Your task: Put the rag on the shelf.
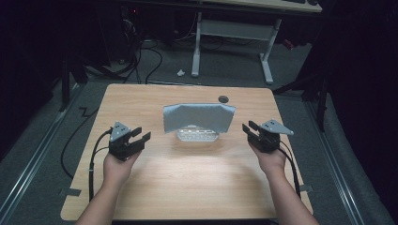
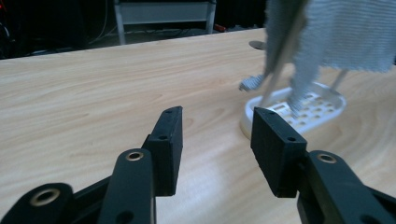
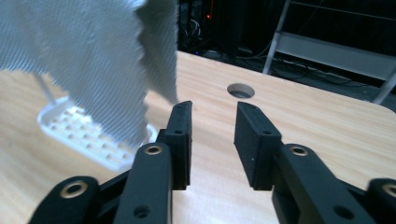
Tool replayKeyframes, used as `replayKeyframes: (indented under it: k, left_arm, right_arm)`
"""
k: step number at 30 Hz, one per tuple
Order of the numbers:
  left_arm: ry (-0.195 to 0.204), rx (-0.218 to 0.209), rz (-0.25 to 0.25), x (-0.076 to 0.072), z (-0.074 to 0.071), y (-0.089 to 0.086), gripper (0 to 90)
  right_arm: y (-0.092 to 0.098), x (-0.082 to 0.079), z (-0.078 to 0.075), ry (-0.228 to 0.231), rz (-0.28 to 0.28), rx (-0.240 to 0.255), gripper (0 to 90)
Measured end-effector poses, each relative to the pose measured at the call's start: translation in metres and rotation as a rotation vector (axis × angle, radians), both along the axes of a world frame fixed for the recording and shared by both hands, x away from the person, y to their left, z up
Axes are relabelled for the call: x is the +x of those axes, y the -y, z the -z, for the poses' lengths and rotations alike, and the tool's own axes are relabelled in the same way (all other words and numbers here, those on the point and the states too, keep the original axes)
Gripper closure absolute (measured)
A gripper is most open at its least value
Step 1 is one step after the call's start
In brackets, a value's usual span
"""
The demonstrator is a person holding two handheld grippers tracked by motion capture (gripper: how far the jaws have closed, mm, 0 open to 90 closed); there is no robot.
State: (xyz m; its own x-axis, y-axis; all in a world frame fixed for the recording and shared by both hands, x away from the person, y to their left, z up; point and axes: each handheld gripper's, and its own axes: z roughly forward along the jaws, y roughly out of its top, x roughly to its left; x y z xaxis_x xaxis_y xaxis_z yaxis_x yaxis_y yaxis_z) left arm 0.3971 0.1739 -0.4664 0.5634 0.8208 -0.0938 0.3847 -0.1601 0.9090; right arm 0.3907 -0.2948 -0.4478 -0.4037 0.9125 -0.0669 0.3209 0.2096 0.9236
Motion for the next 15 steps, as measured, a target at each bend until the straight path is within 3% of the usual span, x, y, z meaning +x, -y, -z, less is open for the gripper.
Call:
replayKeyframes:
  k: [1, 2, 4, 8, 9, 12, 14, 15]
  left_arm:
    - [0.009, 0.014, 0.005, -0.007, 0.000, 0.000, 52.6]
    - [0.002, 0.024, 0.024, -0.021, 0.001, 0.000, 51.2]
    - [-0.010, 0.032, 0.044, -0.035, 0.004, 0.000, 50.6]
    - [-0.032, 0.029, 0.072, -0.055, 0.010, 0.003, 49.8]
    - [-0.055, 0.036, 0.088, -0.067, 0.016, 0.011, 49.8]
    - [-0.074, 0.053, 0.121, -0.079, 0.022, 0.023, 49.7]
    - [-0.079, 0.093, 0.158, -0.090, 0.028, 0.037, 48.0]
    - [-0.099, 0.076, 0.209, -0.100, 0.040, 0.047, 46.6]
  right_arm:
    - [0.000, 0.000, 0.000, 0.000, 0.000, 0.000, 64.7]
    - [0.000, -0.013, -0.002, 0.011, -0.007, 0.004, 63.6]
    - [-0.002, -0.026, -0.003, 0.011, -0.013, -0.004, 62.4]
    - [-0.008, -0.047, 0.000, 0.011, -0.017, -0.018, 60.1]
    - [-0.014, -0.060, 0.006, -0.001, -0.022, -0.013, 57.2]
    - [-0.025, -0.072, 0.014, -0.026, -0.039, -0.051, 56.1]
    - [-0.037, -0.086, 0.022, -0.035, -0.055, -0.076, 55.7]
    - [-0.048, -0.097, 0.030, -0.059, -0.060, -0.078, 53.5]
